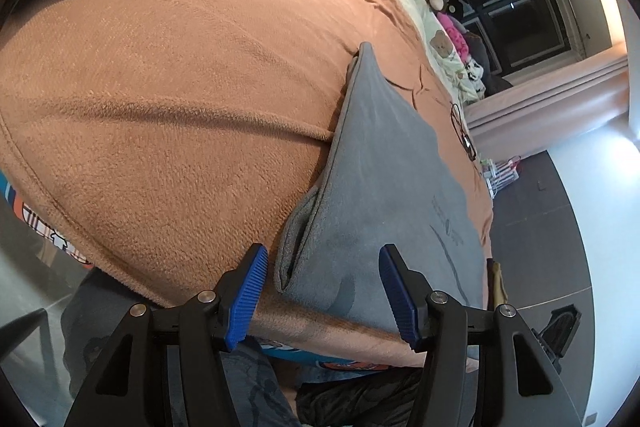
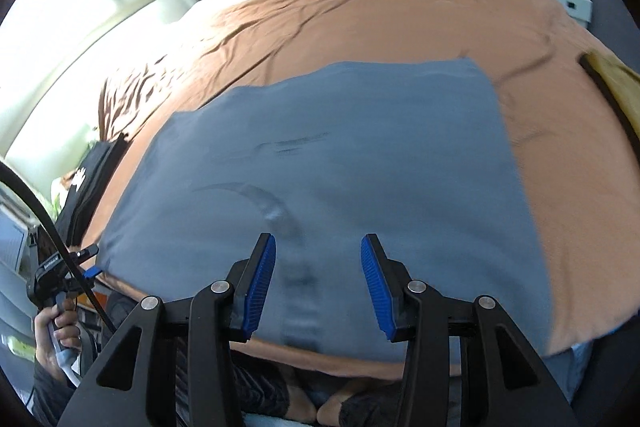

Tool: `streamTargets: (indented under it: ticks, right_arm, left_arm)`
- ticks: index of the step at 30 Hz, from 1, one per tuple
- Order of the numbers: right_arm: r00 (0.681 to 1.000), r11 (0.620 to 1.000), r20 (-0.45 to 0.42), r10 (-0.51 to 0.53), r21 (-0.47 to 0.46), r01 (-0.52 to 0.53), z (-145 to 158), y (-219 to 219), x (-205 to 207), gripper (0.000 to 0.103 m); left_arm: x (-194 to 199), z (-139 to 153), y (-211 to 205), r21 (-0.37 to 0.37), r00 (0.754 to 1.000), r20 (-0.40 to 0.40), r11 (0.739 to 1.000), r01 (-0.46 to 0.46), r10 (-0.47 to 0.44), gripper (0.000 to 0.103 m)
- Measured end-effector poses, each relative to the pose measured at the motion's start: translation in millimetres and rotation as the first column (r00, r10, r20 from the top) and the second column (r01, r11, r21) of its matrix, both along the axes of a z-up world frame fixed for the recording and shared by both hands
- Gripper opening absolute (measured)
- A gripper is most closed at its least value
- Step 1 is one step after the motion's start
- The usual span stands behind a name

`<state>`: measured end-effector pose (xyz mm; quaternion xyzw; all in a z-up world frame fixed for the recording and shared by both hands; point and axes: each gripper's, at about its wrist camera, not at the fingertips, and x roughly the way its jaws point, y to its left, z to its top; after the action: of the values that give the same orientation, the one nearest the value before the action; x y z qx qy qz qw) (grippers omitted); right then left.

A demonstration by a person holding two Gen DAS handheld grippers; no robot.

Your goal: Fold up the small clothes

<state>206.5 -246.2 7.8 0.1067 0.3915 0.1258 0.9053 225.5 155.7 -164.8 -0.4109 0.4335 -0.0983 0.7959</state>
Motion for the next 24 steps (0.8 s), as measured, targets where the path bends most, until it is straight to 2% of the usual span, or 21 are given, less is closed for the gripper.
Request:
streamTargets:
  ticks: [5,9,15,20,24]
  right_arm:
    - [0.998,0.998,-0.002,0.062,-0.018,-0.063,-10.7,24.0,29.9,0.042]
    - [0.995,0.994,-0.028,0.093,-0.054,-0.095,-21.7,47.8,49.1,0.042]
    - [0.988,0.985,-0.086,0.129,-0.107,-0.138,-34.8,82.0,76.1,0.027]
    - [0.984,0.978,-0.132,0.118,-0.155,-0.138,-48.5,104.3,102.5,0.022]
    - [0.987,0.982,-0.136,0.079,-0.160,-0.101,-52.3,108.4,125.3,0.020]
  left_arm:
    - [-3.7,-1.9,0.7,-0.030,1.000,0.013,0.999,-0.026,0.026,0.058]
    - [-4.2,-6.6,0.7,-0.073,0.998,0.009,0.996,-0.055,0.055,0.053]
    - [-12.5,-10.8,4.6,-0.117,0.994,0.008,0.987,-0.110,0.112,0.044]
    - [-21.0,-15.9,7.3,-0.134,0.987,-0.009,0.978,-0.163,0.163,0.031]
    - [-24.2,-14.0,5.4,-0.124,0.981,-0.019,0.973,-0.193,0.192,0.030]
